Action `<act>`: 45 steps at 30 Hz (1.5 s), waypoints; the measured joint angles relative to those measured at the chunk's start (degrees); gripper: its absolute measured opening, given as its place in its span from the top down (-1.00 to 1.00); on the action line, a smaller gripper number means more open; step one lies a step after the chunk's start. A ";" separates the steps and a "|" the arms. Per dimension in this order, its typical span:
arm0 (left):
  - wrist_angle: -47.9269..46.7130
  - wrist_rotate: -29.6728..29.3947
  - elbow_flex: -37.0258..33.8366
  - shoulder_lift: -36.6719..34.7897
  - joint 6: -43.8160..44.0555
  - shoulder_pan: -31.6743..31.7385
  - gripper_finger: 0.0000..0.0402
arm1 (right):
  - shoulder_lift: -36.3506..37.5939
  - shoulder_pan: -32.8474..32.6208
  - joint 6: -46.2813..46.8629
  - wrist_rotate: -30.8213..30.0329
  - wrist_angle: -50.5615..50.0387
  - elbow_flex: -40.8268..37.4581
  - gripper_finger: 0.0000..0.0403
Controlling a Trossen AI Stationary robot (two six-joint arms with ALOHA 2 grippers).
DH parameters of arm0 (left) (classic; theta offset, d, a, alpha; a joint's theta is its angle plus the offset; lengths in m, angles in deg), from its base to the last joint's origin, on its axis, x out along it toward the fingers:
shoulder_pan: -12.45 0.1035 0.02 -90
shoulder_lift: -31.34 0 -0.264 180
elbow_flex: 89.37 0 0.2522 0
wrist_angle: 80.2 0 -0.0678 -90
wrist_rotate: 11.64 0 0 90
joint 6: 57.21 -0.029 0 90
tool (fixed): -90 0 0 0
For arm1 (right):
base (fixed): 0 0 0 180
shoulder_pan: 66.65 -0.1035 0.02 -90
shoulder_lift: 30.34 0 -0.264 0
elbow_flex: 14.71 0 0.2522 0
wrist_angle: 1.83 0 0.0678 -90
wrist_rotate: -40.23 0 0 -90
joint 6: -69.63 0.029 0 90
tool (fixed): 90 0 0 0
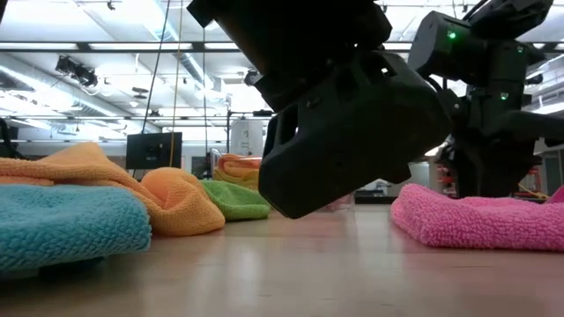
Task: Fold microfiber towels
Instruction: Fold the pink microfiber cloth
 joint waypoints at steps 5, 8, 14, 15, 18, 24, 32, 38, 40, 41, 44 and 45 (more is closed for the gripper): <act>-0.13 0.00 -0.02 0.00 0.00 0.00 0.52 | -0.03 -0.41 0.24 0.24 -0.32 -0.06 0.05; -0.15 0.01 -0.02 0.00 0.00 -0.02 0.53 | -0.03 -1.12 0.41 -0.49 -0.48 -0.08 0.23; -0.35 0.02 -0.02 0.00 0.00 0.00 0.53 | -0.13 -1.97 2.02 0.35 0.05 -0.12 0.74; -0.35 0.00 -0.02 0.00 0.00 0.00 0.54 | -0.16 -1.97 2.01 0.62 0.08 -0.12 0.82; -0.38 0.01 -0.02 0.00 0.00 -0.02 0.56 | -0.21 -1.97 1.05 0.68 -0.39 0.31 0.95; -0.51 0.01 -0.02 0.00 0.00 -0.02 0.56 | -0.64 -1.41 -2.76 -1.06 -7.33 4.38 0.96; -1.38 0.00 -0.04 0.00 0.01 -0.02 0.58 | 0.45 0.39 -5.81 -8.64 -14.69 10.70 0.96; -1.47 0.01 -0.07 0.00 0.61 -0.01 0.61 | 4.22 2.67 -10.29 -13.55 -17.82 12.62 0.97; -1.50 0.00 -0.07 0.00 0.79 -0.02 0.60 | 5.64 3.99 -12.16 -14.29 -17.82 12.29 0.97; -1.55 0.01 -0.07 0.00 0.79 -0.02 0.60 | 6.18 4.67 -12.54 -15.04 -18.28 12.25 0.97; -1.66 0.00 -0.07 0.00 0.79 0.00 0.59 | 7.56 5.07 -12.42 -18.55 -18.09 12.25 0.97; -1.68 0.00 -0.07 0.00 0.79 -0.02 0.60 | 7.80 4.51 -12.45 -19.25 -18.01 12.25 0.97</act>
